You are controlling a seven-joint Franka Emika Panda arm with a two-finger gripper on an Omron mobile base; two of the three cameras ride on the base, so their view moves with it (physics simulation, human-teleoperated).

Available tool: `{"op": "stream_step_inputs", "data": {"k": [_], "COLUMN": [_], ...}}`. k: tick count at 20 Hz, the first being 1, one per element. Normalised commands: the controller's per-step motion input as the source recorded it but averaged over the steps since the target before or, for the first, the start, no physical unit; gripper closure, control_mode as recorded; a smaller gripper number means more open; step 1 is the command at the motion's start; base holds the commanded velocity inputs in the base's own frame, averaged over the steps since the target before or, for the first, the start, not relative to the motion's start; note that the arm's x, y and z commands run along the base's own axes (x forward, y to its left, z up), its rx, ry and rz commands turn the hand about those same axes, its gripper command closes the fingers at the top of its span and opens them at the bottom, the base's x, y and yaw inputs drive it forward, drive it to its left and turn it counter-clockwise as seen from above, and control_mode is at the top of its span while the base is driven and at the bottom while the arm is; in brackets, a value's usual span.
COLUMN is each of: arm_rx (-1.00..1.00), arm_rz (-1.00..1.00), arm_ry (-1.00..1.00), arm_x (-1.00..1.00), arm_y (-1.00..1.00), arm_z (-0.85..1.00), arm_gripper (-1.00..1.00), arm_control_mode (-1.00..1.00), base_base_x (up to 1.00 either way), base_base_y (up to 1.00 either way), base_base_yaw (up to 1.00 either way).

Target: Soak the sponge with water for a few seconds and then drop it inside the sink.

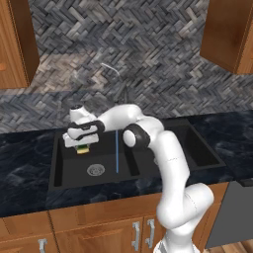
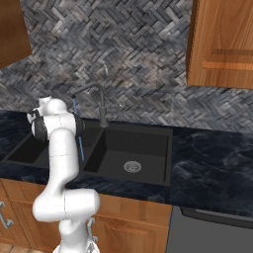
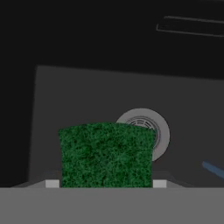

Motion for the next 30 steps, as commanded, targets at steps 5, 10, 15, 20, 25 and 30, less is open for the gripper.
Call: {"op": "stream_step_inputs", "data": {"k": [5, 10, 15, 20, 25, 30], "arm_rx": [0.0, 0.0, 0.0, 0.0, 0.0, 0.0], "arm_rz": [0.0, 0.0, 0.0, 0.0, 0.0, 0.0], "arm_ry": [0.0, 0.0, 0.0, 0.0, 0.01, 0.04], "arm_x": [0.03, 0.0, 0.0, 0.0, 0.0, 0.0], "arm_y": [0.0, 0.0, 0.0, 0.0, 0.0, 0.0], "arm_z": [-0.55, -0.49, -0.32, -0.31, -0.22, -0.25], "arm_gripper": [1.0, 1.0, 1.0, 1.0, 1.0, 1.0], "arm_control_mode": [-1.0, -1.0, -1.0, -1.0, -1.0, -1.0], "base_base_x": [0.0, 0.0, 0.0, 0.0, 0.0, 0.0], "base_base_y": [0.0, 0.0, 0.0, 0.0, 0.0, 0.0], "base_base_yaw": [0.0, 0.0, 0.0, 0.0, 0.0, 0.0]}}
